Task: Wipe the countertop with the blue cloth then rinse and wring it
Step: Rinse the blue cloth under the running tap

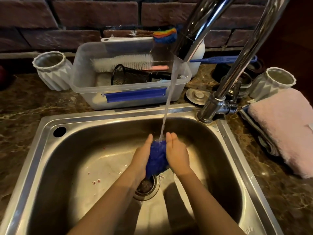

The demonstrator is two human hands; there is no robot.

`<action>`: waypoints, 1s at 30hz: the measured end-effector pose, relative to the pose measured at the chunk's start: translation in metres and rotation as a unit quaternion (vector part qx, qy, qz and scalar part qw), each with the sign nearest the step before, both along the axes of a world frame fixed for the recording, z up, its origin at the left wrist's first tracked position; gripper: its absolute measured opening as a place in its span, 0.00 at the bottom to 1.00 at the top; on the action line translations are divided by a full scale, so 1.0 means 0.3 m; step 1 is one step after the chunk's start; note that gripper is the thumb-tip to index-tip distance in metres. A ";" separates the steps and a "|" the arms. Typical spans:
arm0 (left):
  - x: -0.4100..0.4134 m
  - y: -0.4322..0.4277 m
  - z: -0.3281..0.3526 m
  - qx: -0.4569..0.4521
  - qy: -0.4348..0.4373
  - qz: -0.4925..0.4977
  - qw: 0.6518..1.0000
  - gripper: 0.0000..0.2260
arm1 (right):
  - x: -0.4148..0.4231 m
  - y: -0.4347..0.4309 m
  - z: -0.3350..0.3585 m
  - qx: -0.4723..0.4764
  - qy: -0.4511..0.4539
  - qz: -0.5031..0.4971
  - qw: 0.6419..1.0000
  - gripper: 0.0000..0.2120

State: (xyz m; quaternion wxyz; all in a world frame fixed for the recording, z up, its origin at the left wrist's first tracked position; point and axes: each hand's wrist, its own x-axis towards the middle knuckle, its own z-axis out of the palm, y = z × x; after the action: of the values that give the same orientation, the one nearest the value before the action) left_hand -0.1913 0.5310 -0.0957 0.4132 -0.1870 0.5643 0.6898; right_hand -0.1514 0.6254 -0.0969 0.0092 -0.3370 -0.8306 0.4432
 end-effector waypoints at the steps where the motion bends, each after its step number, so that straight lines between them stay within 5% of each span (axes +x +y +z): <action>1: -0.013 -0.005 0.003 0.005 -0.012 -0.001 1.000 0.21 | 0.024 -0.021 0.009 0.004 0.003 0.028 1.000 0.16; 5: -0.025 0.007 -0.008 0.052 -0.008 0.010 0.999 0.15 | 0.024 -0.113 0.062 0.110 0.028 0.061 0.992 0.18; 9: 0.031 0.047 0.003 -0.014 0.049 0.003 0.999 0.08 | -0.035 -0.016 0.012 0.018 0.035 -0.086 0.996 0.21; 12: 0.004 0.041 0.003 -0.045 0.074 0.007 0.996 0.13 | 0.000 -0.027 0.016 -0.024 0.031 -0.080 0.996 0.23; 16: -0.019 0.042 0.005 0.063 0.018 0.064 0.996 0.13 | 0.012 -0.108 0.070 0.044 0.057 -0.042 0.997 0.21; 22: 0.005 0.047 -0.004 -0.064 0.103 0.006 0.993 0.17 | -0.014 -0.023 -0.006 -0.069 0.066 -0.103 0.990 0.22; 27: -0.031 0.062 -0.018 0.028 0.035 0.058 0.997 0.15 | -0.010 -0.101 0.030 0.019 0.045 -0.087 0.995 0.23; 30: 0.023 0.082 -0.053 -0.055 0.063 -0.001 0.996 0.14 | -0.047 -0.013 -0.013 0.003 0.013 -0.116 0.993 0.22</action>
State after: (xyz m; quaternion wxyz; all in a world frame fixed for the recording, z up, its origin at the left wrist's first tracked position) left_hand -0.1843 0.5556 -0.1117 0.3664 -0.1649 0.6266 0.6678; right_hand -0.1655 0.6215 -0.1009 0.0726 -0.4251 -0.7873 0.4407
